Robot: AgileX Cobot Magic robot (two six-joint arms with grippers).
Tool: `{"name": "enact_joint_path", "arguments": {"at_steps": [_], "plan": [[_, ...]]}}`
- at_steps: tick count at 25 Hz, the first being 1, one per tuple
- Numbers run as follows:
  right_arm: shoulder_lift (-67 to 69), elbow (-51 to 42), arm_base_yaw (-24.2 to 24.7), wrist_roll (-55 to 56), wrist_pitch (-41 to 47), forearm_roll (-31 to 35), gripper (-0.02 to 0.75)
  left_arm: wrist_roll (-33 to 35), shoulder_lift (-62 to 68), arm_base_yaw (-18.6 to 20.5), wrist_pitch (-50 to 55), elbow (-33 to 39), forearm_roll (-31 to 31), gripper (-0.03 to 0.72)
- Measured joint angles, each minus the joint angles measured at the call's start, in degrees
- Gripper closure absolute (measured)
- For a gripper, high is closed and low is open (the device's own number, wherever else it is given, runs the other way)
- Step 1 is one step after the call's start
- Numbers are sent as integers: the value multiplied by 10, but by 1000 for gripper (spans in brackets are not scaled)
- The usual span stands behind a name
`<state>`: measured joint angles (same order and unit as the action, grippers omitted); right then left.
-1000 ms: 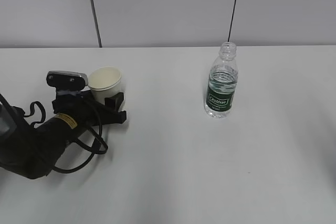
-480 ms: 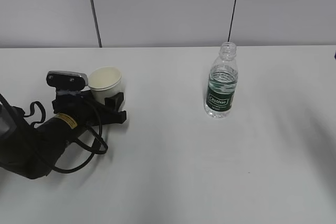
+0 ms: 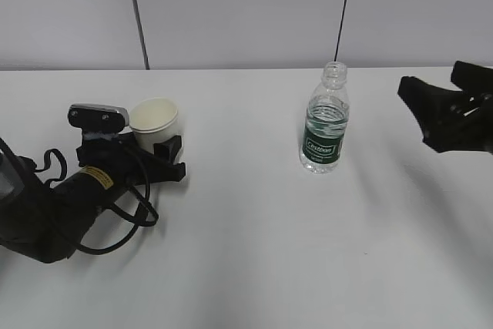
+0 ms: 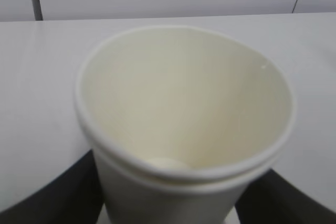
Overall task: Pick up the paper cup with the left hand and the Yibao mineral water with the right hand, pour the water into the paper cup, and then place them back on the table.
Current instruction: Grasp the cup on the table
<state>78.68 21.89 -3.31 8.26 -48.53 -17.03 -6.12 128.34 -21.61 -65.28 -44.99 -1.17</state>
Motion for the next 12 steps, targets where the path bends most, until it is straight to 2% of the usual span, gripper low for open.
{"name": "enact_joint_path", "arguments": {"at_steps": [6, 12], "plan": [[147, 4, 0, 3, -148, -20, 153, 0, 0, 0, 0, 0, 0, 246], [260, 21, 0, 4, -163, -20, 153, 0, 0, 0, -1, 0, 0, 246]]}}
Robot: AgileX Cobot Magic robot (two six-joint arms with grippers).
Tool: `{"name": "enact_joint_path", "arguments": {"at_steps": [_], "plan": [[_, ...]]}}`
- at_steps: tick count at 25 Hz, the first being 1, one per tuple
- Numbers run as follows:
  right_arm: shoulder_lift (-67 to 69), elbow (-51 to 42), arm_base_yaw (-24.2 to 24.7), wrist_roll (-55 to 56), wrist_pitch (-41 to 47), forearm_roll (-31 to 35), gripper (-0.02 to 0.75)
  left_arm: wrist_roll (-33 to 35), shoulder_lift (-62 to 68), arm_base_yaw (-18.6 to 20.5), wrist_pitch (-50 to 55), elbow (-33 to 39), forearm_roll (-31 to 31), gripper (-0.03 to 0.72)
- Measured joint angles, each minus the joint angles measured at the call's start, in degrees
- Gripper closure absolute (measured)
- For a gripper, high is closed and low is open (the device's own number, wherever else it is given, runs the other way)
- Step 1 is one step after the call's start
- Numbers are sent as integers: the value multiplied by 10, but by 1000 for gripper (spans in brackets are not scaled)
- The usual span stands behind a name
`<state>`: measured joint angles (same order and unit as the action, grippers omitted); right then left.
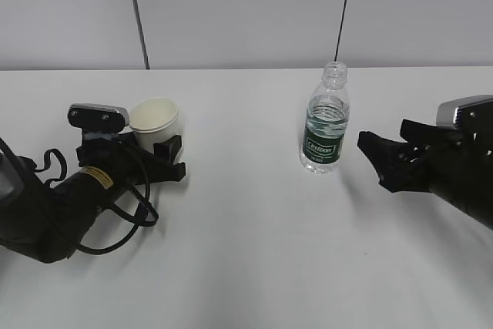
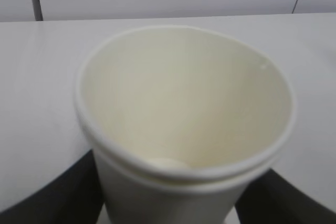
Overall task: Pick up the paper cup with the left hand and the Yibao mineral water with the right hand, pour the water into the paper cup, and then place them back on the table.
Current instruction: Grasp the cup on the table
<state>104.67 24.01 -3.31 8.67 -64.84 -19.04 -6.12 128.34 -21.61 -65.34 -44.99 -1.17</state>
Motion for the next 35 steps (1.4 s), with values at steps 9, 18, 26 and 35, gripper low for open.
{"name": "enact_joint_path", "arguments": {"at_steps": [9, 18, 26, 35], "plan": [[60, 64, 0, 0, -5, -50, 153, 0, 0, 0, 0, 0, 0, 246], [73, 88, 0, 0, -5, -50, 152, 0, 0, 0, 0, 0, 0, 246], [79, 99, 0, 0, 34, -51, 150, 0, 0, 0, 0, 0, 0, 246], [119, 133, 0, 0, 35, -77, 149, 0, 0, 0, 0, 0, 0, 246]]}}
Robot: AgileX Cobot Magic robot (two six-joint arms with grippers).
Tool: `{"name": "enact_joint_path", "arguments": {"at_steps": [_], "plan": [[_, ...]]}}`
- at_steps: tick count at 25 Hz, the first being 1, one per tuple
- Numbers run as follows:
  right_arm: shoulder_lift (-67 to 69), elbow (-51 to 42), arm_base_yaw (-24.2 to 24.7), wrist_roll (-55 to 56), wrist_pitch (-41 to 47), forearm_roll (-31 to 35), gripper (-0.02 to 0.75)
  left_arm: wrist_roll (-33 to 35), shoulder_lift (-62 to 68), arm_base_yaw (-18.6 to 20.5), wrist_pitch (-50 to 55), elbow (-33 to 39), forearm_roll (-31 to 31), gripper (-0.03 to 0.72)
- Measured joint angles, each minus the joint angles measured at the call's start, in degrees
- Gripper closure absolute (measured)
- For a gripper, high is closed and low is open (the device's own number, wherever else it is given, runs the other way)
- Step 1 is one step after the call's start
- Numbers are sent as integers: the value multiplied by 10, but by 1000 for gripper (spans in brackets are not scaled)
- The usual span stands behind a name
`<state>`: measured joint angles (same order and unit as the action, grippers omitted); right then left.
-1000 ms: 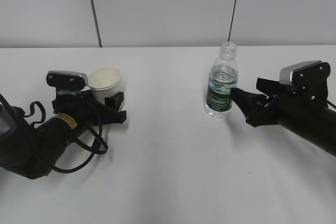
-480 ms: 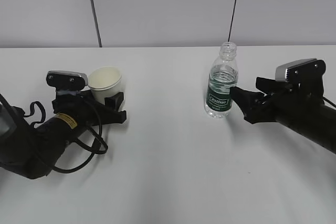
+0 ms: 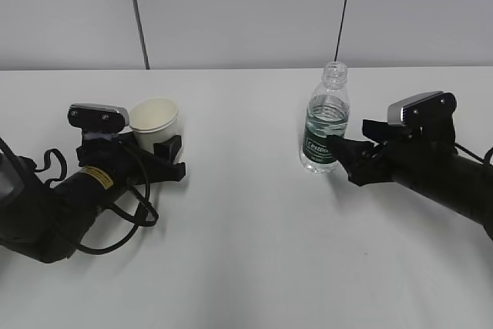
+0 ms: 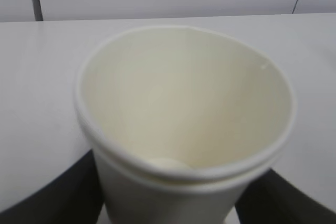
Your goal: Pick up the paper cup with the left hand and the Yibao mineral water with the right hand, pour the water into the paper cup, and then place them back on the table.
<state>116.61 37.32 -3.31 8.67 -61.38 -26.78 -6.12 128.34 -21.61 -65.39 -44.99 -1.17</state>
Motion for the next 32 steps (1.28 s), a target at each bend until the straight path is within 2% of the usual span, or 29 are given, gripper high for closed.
{"name": "enact_joint_path", "arguments": {"at_steps": [18, 32], "plan": [[103, 89, 0, 21, -39, -38, 143, 0, 0, 0, 0, 0, -7, 246], [109, 122, -1, 23, -39, -39, 143, 0, 0, 0, 0, 0, -11, 246]]}}
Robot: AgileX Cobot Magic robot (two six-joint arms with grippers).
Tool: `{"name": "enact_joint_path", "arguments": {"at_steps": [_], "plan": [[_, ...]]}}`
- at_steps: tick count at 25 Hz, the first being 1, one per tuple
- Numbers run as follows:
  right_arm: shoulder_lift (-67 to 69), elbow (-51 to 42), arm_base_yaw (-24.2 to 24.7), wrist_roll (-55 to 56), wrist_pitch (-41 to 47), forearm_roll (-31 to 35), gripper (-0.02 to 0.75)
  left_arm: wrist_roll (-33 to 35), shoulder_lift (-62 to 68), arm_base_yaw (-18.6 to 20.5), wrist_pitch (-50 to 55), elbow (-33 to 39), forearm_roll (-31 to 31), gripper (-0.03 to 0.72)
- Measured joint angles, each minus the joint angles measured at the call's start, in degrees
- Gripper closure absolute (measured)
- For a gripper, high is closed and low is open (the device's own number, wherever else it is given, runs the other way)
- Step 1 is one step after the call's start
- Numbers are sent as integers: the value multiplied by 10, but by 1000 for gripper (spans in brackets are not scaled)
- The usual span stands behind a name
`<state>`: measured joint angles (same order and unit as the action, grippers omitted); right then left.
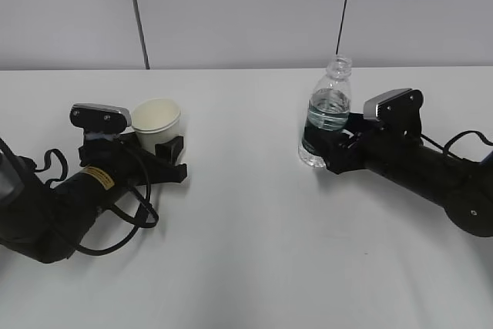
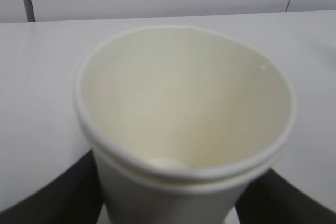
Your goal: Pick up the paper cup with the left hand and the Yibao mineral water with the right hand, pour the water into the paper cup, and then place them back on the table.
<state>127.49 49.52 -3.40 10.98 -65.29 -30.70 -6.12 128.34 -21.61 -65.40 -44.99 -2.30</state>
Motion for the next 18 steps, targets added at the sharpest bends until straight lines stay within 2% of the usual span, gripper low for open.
{"name": "enact_joint_path", "arguments": {"at_steps": [18], "plan": [[19, 24, -17, 1, -1, 21, 143, 0, 0, 0, 0, 0, 0, 246]]}}
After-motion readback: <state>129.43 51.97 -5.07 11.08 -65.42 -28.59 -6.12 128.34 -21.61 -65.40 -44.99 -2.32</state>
